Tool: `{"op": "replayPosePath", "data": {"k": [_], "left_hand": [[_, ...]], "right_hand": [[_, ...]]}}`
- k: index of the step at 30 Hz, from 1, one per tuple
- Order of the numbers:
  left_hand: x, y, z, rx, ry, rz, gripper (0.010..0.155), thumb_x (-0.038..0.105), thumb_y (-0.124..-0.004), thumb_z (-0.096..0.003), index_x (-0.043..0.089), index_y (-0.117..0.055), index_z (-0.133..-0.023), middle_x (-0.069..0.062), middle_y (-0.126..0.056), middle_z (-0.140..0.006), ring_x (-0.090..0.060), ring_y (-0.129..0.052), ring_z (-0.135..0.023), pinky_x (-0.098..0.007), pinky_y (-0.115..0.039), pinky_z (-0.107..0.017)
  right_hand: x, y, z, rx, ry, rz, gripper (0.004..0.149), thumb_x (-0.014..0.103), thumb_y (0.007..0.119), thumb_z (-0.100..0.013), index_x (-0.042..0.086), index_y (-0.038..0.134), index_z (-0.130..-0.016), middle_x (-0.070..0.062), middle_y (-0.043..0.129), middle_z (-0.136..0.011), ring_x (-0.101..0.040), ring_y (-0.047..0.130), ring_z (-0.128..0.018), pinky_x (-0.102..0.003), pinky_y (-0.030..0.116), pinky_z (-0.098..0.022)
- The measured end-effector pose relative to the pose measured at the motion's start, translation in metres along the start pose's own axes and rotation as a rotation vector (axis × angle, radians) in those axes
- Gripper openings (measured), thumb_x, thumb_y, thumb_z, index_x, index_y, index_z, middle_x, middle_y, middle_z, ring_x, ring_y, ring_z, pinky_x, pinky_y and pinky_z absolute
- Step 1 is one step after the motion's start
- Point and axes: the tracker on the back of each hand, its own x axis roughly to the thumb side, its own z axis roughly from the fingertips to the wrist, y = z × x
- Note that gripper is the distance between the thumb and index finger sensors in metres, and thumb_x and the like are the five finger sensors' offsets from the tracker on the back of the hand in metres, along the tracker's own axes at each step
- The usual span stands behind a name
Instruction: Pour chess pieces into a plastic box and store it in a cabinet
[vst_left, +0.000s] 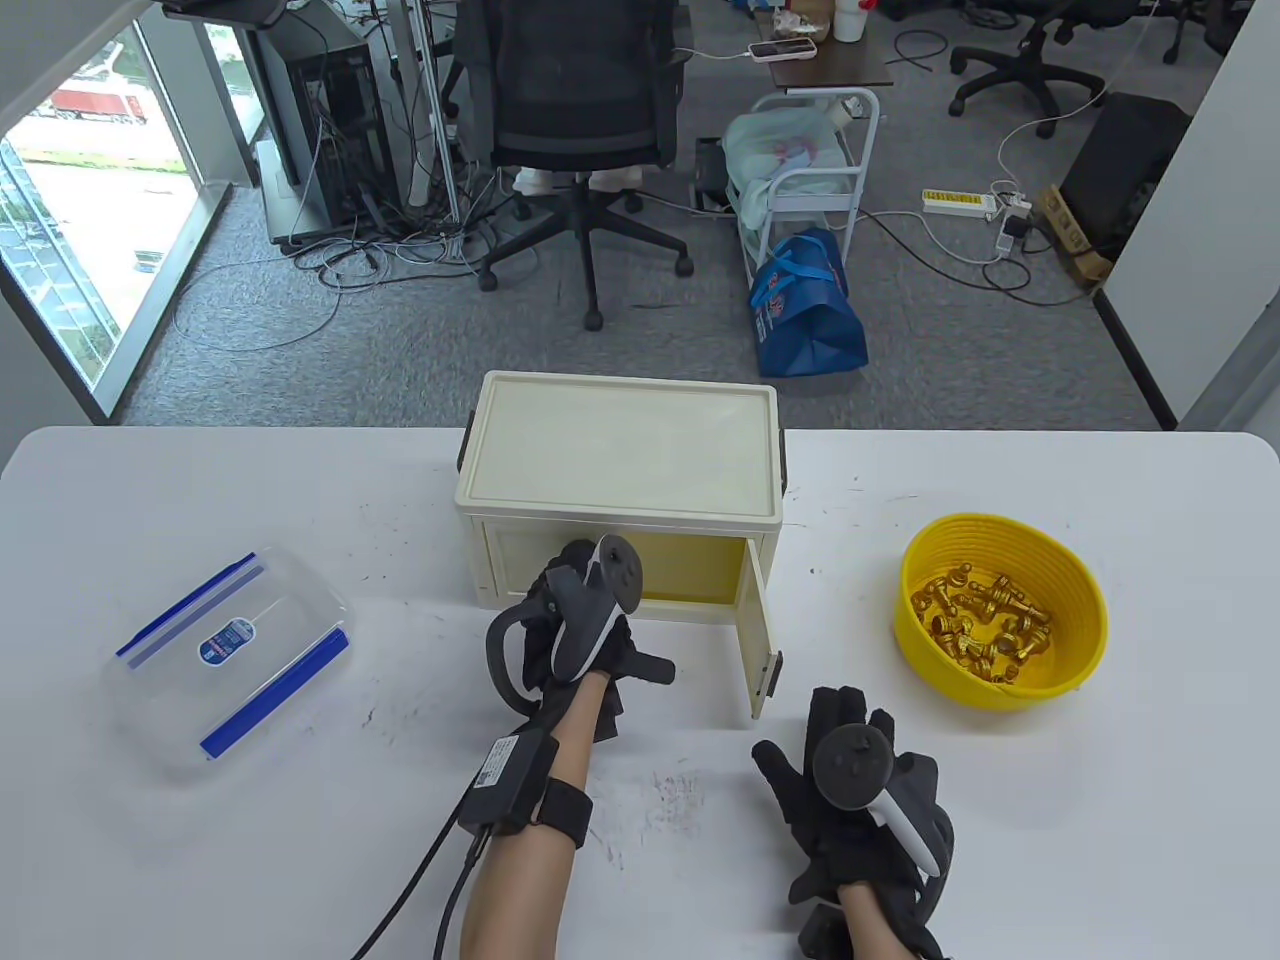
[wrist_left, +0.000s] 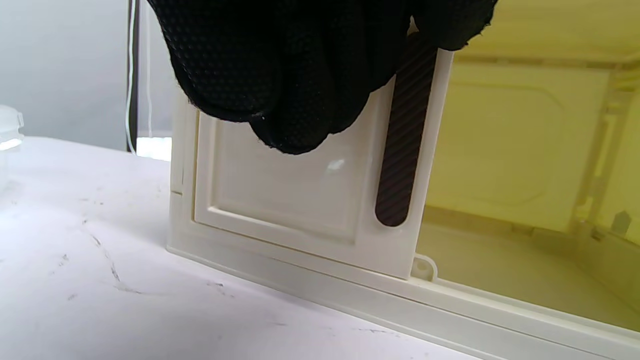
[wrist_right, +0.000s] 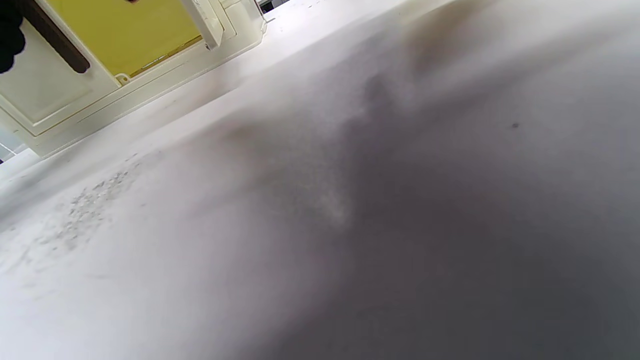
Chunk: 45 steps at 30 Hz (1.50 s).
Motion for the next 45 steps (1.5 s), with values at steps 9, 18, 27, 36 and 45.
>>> {"op": "replayPosePath", "data": {"k": [9,18,27,36,45], "left_hand": [[0.004,0.001,0.002,0.012,0.019,0.008,0.048,0.050,-0.065,-0.0690,0.012,-0.082,-0.093,-0.008,-0.102,-0.078,-0.025,-0.106,-0.061,-0.038,-0.093,-0.047],[-0.023,0.007,0.019,-0.016,-0.083,0.064,0.047,0.047,-0.069,-0.0667,0.011,-0.084,-0.094,-0.013,-0.101,-0.081,-0.031,-0.104,-0.065,-0.044,-0.090,-0.049],[-0.107,0.004,0.035,-0.210,-0.035,0.568,0.046,0.043,-0.073,-0.0653,0.016,-0.080,-0.101,-0.014,-0.094,-0.095,-0.036,-0.097,-0.080,-0.052,-0.084,-0.058],[-0.158,-0.011,0.041,-0.204,-0.027,0.822,0.045,0.039,-0.068,-0.0681,0.015,-0.074,-0.106,-0.016,-0.087,-0.102,-0.040,-0.091,-0.088,-0.056,-0.080,-0.062],[-0.192,-0.015,0.030,-0.227,0.021,0.934,0.046,0.038,-0.064,-0.0697,0.014,-0.073,-0.108,-0.017,-0.087,-0.102,-0.040,-0.090,-0.087,-0.056,-0.080,-0.062]], "right_hand": [[-0.002,-0.001,0.002,-0.004,-0.001,0.001,0.084,0.064,0.058,-0.057,0.018,0.018,-0.116,-0.014,0.015,-0.123,-0.051,0.019,-0.110,-0.070,0.030,-0.074],[-0.006,-0.001,0.003,0.003,0.004,-0.017,0.083,0.063,0.058,-0.057,0.018,0.020,-0.116,-0.015,0.016,-0.123,-0.051,0.020,-0.110,-0.070,0.031,-0.074],[-0.005,-0.001,0.003,0.009,-0.006,-0.011,0.083,0.062,0.058,-0.057,0.018,0.020,-0.116,-0.014,0.017,-0.123,-0.051,0.021,-0.110,-0.070,0.031,-0.073],[-0.007,-0.001,0.003,0.020,0.015,-0.020,0.082,0.062,0.058,-0.057,0.018,0.021,-0.116,-0.014,0.018,-0.124,-0.051,0.021,-0.110,-0.070,0.031,-0.074],[-0.008,0.000,0.000,0.038,0.032,-0.018,0.081,0.062,0.057,-0.058,0.018,0.022,-0.116,-0.014,0.018,-0.124,-0.051,0.021,-0.110,-0.070,0.031,-0.074]]}}
